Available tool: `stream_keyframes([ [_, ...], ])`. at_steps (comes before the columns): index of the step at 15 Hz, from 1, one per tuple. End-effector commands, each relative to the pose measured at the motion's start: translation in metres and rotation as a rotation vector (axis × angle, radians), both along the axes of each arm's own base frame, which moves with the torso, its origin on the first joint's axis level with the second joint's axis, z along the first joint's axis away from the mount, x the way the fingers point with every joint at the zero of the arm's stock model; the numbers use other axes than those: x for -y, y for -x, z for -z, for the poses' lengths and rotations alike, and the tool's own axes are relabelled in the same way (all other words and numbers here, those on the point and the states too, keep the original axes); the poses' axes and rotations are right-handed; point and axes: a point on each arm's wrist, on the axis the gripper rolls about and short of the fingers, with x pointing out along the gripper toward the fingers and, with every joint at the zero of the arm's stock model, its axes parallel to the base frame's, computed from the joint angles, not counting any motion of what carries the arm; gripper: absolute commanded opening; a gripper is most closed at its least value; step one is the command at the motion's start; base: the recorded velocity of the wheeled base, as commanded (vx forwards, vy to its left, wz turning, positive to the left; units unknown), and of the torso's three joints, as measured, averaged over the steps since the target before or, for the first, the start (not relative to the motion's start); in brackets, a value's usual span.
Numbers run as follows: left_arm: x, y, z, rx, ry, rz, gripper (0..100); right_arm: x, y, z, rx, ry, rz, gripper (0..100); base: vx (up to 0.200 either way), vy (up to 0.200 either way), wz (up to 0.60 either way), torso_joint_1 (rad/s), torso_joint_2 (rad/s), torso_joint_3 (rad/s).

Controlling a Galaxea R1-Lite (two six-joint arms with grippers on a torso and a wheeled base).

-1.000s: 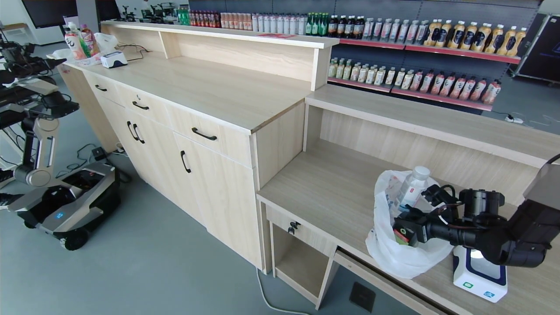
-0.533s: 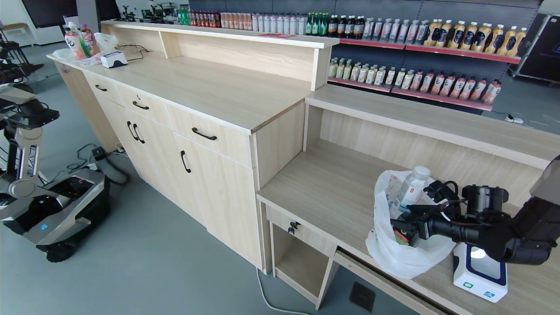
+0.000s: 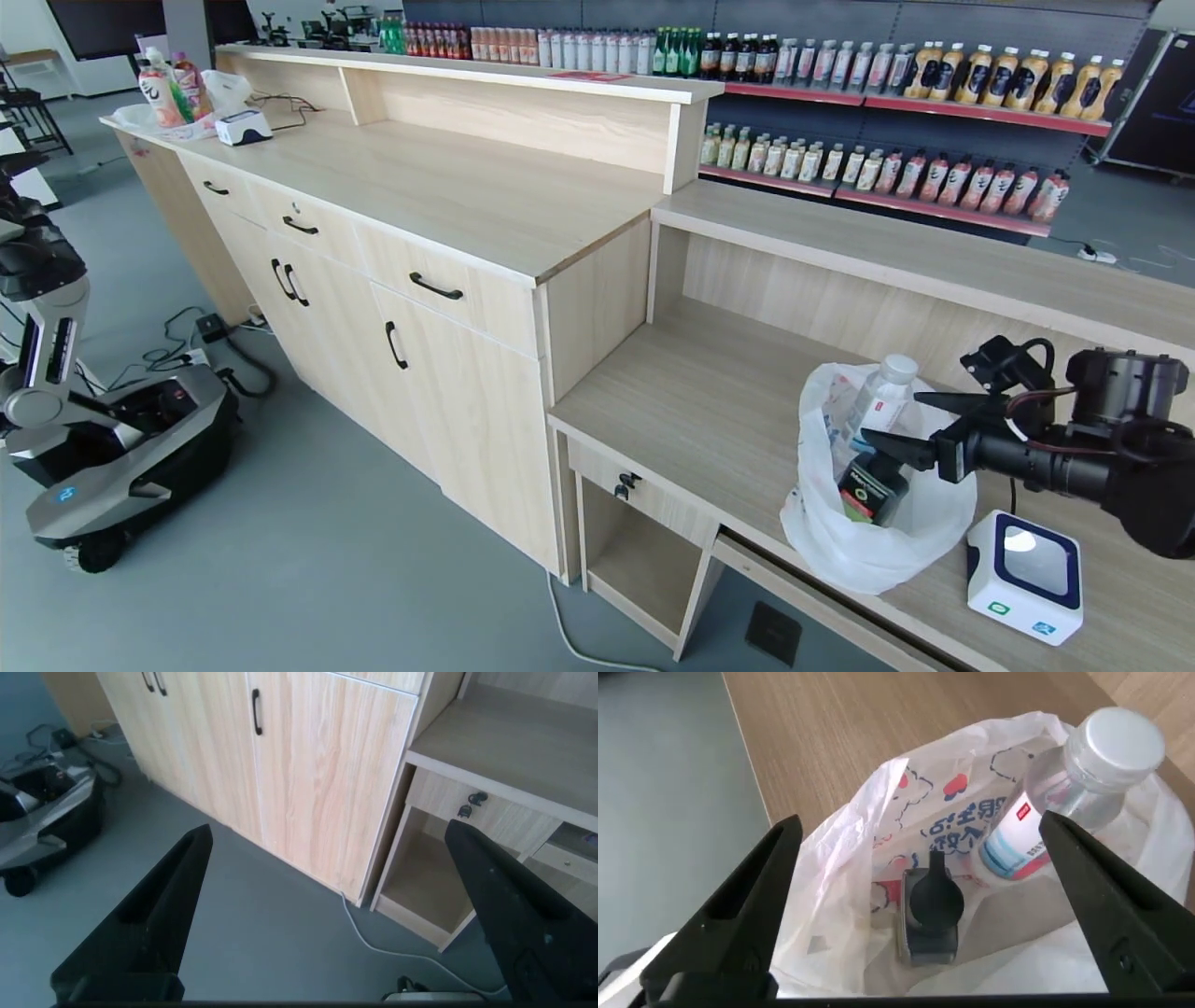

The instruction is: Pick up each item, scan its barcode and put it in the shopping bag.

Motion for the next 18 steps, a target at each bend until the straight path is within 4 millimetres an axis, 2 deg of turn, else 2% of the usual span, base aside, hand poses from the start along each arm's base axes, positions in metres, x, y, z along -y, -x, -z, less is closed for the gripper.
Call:
stream_keyframes([
  [1,0.0,0.0,0.0,0.001,0.0,0.0,100,0.005,0.032,-0.036,0.107,0.049,0.069,100,0.0,0.0,0.0,0.0,0.0,0.0],
  [3,0.0,0.0,0.0,0.001,0.0,0.0,100,0.018,0.044,-0.054,0.176,0.131,0.207,100,0.0,0.0,-0.6,0.0,0.0,0.002],
  [4,0.0,0.0,0.0,0.001,0.0,0.0,100,0.024,0.052,-0.07,0.226,0.138,0.254,100,0.0,0.0,-0.6,-0.002,-0.01,-0.002],
  [6,0.0,0.0,0.0,0.001,0.0,0.0,100,0.033,0.071,-0.092,0.279,0.092,0.324,100,0.0,0.0,-0.6,0.005,0.0,0.0],
  [8,0.0,0.0,0.0,0.001,0.0,0.0,100,0.039,0.093,-0.106,0.281,0.059,0.432,100,0.0,0.0,-0.6,0.005,0.0,0.005],
  [12,0.0,0.0,0.0,0.001,0.0,0.0,100,0.032,0.127,-0.114,0.226,0.006,0.678,100,0.0,0.0,-0.6,0.002,0.0,0.005],
  [14,0.0,0.0,0.0,0.001,0.0,0.0,100,0.023,0.151,-0.114,0.178,-0.028,0.78,100,0.0,0.0,-0.6,-0.002,0.0,0.005],
  [15,0.0,0.0,0.0,0.001,0.0,0.0,100,0.018,0.164,-0.114,0.165,-0.055,0.798,100,0.0,0.0,-0.6,-0.002,0.0,0.002],
  [18,0.0,0.0,0.0,0.001,0.0,0.0,100,-0.011,0.217,-0.096,0.21,-0.185,0.737,100,0.0,0.0,0.0,0.0,0.0,0.0],
])
